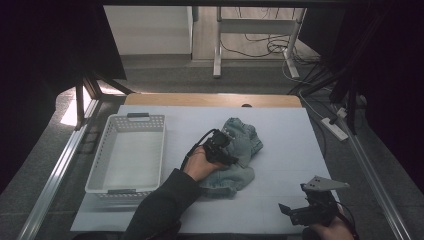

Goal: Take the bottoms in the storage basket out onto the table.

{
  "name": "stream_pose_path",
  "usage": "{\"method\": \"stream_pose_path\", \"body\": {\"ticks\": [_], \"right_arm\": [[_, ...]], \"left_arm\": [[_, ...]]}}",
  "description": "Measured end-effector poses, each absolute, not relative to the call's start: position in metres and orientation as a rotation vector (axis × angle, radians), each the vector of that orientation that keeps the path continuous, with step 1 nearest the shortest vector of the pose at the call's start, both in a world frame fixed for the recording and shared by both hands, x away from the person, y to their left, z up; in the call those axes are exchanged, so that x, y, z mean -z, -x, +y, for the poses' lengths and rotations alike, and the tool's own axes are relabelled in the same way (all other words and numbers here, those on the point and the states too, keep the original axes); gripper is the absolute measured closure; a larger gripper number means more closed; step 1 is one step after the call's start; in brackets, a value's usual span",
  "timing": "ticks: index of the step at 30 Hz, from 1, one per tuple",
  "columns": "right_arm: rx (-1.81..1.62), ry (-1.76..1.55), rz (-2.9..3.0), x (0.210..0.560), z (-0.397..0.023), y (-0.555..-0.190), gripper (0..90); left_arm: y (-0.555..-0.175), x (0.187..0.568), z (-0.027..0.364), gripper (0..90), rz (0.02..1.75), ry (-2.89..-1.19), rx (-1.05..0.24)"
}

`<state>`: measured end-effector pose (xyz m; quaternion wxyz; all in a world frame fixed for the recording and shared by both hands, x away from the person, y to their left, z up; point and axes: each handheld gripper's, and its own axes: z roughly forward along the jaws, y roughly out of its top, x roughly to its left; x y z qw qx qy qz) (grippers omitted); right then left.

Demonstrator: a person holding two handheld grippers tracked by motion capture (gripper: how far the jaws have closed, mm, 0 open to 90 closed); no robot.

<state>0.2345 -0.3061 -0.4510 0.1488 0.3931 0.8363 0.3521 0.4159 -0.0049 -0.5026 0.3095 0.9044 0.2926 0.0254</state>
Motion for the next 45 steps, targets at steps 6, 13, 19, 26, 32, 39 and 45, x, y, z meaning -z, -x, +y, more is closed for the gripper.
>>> {"method": "stream_pose_path", "body": {"ticks": [6,13,19,26,32,39,45], "right_arm": [[-1.012,-1.128,2.406,0.451,-0.306,-0.235,0.0],[-1.011,-1.126,2.409,0.451,-0.306,-0.235,0.0],[-1.009,-1.124,2.412,0.451,-0.306,-0.235,0.0],[-1.006,-1.123,2.414,0.451,-0.305,-0.235,0.0],[-1.006,-1.124,2.413,0.451,-0.305,-0.235,0.0],[-1.005,-1.122,2.413,0.451,-0.305,-0.235,0.0],[-1.004,-1.121,2.414,0.451,-0.305,-0.235,0.0]], "left_arm": [[-0.417,0.504,-0.006,18.3,0.752,-2.375,-0.011],[-0.419,0.5,-0.004,15.1,0.756,-2.358,0.03],[-0.42,0.494,-0.001,7.8,0.752,-2.329,0.043],[-0.415,0.482,0.0,0.8,0.724,-2.316,-0.026],[-0.41,0.471,0.001,0.0,0.685,-2.327,-0.066],[-0.407,0.466,0.001,0.0,0.637,-2.29,-0.041],[-0.407,0.464,0.002,0.0,0.609,-2.274,0.004]]}}
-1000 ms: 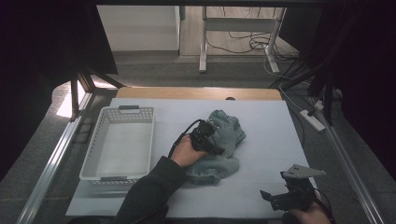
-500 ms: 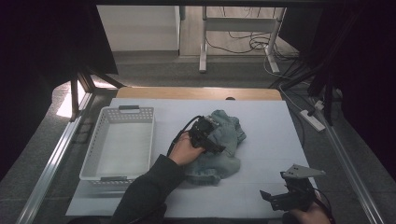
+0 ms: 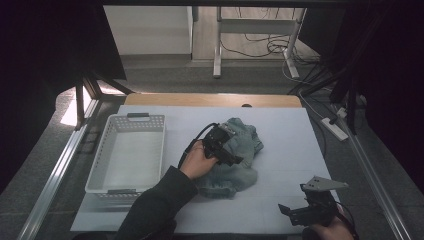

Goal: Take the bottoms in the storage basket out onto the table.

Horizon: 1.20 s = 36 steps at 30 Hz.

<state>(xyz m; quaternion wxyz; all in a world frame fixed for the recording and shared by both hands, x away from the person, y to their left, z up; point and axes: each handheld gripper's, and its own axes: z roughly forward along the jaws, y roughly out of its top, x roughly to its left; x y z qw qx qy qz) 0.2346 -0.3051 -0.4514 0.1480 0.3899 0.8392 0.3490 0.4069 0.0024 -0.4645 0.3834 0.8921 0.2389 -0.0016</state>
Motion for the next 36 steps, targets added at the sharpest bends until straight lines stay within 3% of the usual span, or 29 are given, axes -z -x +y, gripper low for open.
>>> {"method": "stream_pose_path", "body": {"ticks": [36], "right_arm": [[-0.995,-1.121,2.416,0.451,-0.304,-0.235,0.0]], "left_arm": [[-0.389,0.439,0.02,0.0,0.53,-2.21,-0.026]]}}
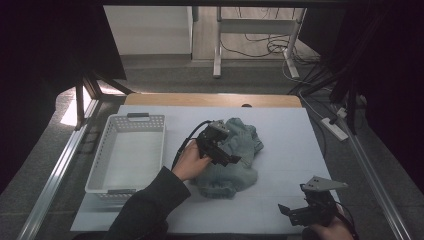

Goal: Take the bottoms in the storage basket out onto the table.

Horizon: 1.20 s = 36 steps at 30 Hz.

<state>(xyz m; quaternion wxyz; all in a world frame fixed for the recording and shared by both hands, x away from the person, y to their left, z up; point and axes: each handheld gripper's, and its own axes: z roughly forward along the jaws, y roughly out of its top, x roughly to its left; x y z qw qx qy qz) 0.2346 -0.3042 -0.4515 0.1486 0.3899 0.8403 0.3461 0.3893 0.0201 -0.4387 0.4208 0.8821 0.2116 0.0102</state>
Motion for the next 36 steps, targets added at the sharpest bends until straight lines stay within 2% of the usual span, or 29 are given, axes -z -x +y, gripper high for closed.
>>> {"method": "stream_pose_path", "body": {"ticks": [16,36], "right_arm": [[-0.993,-1.122,2.415,0.451,-0.304,-0.235,0.0],[-1.0,-1.118,2.413,0.451,-0.305,-0.234,0.0]], "left_arm": [[-0.379,0.428,0.03,0.0,0.545,-2.202,-0.056],[-0.371,0.427,0.046,0.0,0.574,-2.153,-0.03]]}}
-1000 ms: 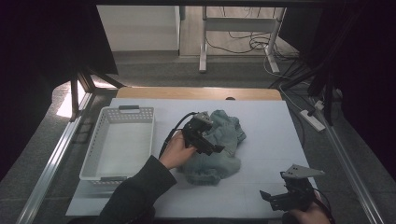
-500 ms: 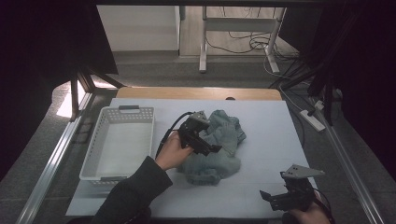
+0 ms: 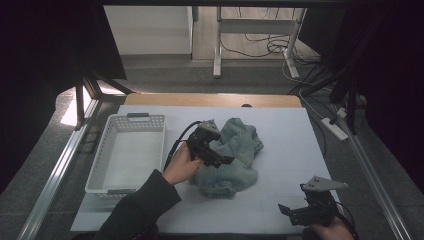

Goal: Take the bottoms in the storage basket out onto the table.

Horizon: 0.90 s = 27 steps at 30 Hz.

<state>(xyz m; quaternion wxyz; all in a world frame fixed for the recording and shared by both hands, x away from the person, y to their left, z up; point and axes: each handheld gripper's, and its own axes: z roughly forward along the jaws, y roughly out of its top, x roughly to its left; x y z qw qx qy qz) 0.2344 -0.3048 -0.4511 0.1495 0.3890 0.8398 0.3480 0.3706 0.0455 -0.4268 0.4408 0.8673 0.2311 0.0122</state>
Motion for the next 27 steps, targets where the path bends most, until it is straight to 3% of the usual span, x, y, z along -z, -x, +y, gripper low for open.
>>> {"method": "stream_pose_path", "body": {"ticks": [27], "right_arm": [[-1.016,-1.102,2.409,0.45,-0.305,-0.233,0.0]], "left_arm": [[-0.356,0.428,0.06,0.0,0.56,-2.156,-0.01]]}}
